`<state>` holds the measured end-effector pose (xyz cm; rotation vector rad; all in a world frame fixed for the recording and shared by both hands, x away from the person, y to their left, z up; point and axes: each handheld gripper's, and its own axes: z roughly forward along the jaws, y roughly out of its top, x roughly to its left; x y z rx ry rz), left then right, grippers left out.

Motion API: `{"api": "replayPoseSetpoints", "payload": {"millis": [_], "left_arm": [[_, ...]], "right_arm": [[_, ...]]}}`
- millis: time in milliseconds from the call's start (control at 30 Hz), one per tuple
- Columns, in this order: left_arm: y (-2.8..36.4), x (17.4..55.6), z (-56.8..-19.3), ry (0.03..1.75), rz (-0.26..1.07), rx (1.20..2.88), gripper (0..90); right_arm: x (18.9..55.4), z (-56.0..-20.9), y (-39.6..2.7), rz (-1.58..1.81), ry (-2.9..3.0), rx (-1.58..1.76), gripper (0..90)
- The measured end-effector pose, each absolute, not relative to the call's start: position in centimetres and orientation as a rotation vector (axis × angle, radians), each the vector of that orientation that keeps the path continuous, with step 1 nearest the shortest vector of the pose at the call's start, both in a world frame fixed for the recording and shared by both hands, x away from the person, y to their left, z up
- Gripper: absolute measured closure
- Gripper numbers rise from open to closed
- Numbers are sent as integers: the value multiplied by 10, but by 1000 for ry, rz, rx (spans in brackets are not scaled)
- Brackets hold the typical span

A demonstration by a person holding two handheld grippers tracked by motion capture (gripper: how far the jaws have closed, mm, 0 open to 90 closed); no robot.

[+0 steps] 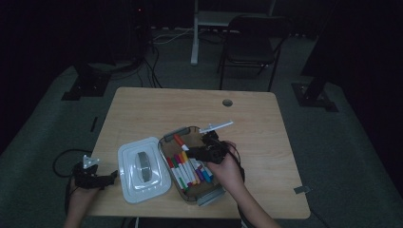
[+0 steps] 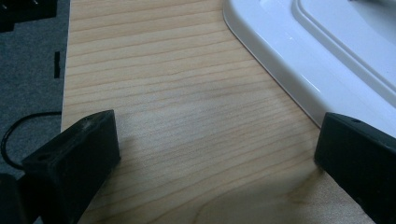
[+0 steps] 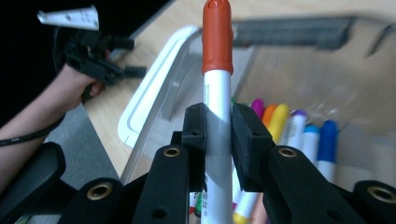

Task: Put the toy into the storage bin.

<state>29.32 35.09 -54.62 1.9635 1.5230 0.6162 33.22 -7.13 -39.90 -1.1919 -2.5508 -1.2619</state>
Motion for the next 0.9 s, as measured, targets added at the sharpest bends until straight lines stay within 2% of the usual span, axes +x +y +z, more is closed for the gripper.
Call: {"api": "replayPoseSetpoints", "payload": {"millis": [300,900], "left_arm": [[351,293,-546,1522,619,1964,5],[351,293,-546,1522,617,1964,5]], "right_arm": [[335,-429,-35,-1014,-2622,-1083,767],[355,-457,-4,-675,-2671,-1002,757]]}}
